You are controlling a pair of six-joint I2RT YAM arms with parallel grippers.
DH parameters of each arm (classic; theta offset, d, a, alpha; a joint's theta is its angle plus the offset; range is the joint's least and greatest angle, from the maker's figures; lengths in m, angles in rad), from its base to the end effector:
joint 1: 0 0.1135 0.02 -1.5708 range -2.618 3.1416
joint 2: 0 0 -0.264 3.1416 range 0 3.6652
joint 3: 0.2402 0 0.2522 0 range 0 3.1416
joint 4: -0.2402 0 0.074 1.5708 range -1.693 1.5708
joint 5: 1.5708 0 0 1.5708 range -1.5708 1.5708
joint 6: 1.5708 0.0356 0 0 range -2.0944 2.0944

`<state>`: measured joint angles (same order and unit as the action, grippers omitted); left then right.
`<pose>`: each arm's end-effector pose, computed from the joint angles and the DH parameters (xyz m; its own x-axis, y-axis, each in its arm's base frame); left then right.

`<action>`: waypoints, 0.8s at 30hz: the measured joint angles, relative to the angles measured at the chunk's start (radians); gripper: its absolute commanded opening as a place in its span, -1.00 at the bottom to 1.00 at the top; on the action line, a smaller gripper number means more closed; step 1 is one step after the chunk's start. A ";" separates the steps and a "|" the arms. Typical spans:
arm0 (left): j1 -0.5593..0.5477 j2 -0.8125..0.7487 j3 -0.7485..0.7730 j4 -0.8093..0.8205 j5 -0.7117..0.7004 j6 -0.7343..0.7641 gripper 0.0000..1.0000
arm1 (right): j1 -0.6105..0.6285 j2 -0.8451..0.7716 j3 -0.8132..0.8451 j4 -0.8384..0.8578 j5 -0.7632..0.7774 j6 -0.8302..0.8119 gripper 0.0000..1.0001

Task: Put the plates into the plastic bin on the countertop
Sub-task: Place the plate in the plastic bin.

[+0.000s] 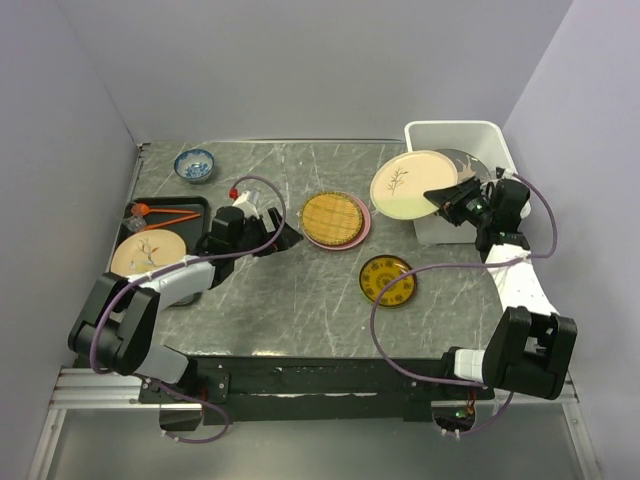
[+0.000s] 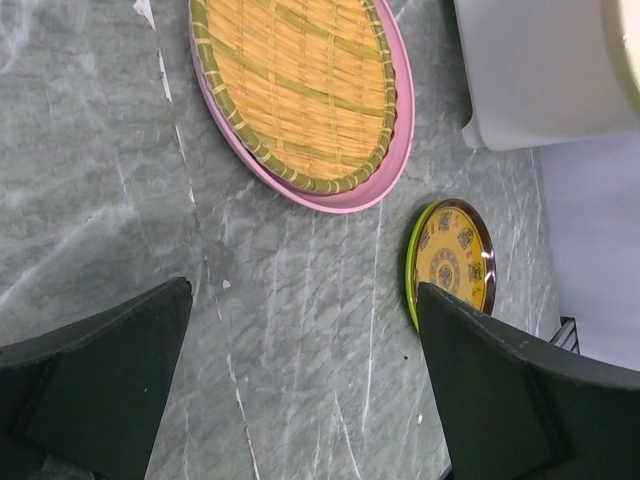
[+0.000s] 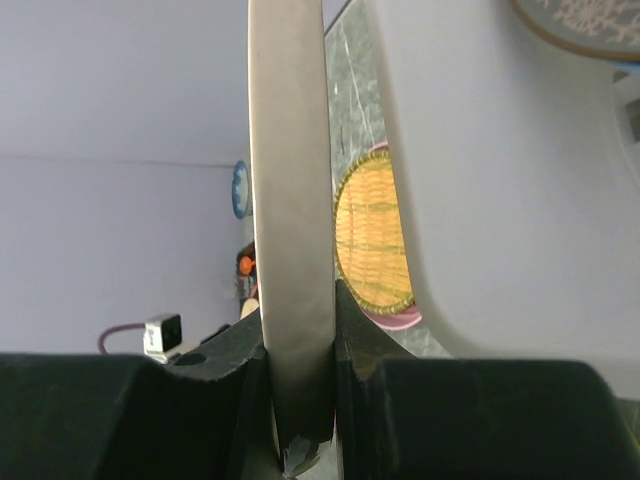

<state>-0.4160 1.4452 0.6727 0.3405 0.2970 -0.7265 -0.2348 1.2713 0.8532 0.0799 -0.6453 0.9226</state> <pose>0.2724 -0.1317 0.2022 -0.7044 -0.3832 -0.5974 0.2162 0.6859 -0.6948 0.2841 -0.0459 0.2871 -0.4865 0.7712 -0.4105 0.0363 0.4873 0.8725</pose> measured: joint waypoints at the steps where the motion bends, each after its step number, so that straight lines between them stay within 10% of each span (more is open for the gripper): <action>1: 0.000 0.005 -0.003 0.007 0.002 -0.001 0.99 | -0.003 0.006 0.002 0.010 0.000 0.007 -1.00; 24: 0.000 0.064 -0.016 0.047 0.031 -0.019 0.99 | -0.108 0.175 0.050 0.243 0.037 0.164 -1.00</action>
<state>-0.4160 1.5097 0.6563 0.3878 0.3283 -0.7452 -0.3431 1.4464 0.9031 0.3225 -0.6086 1.0870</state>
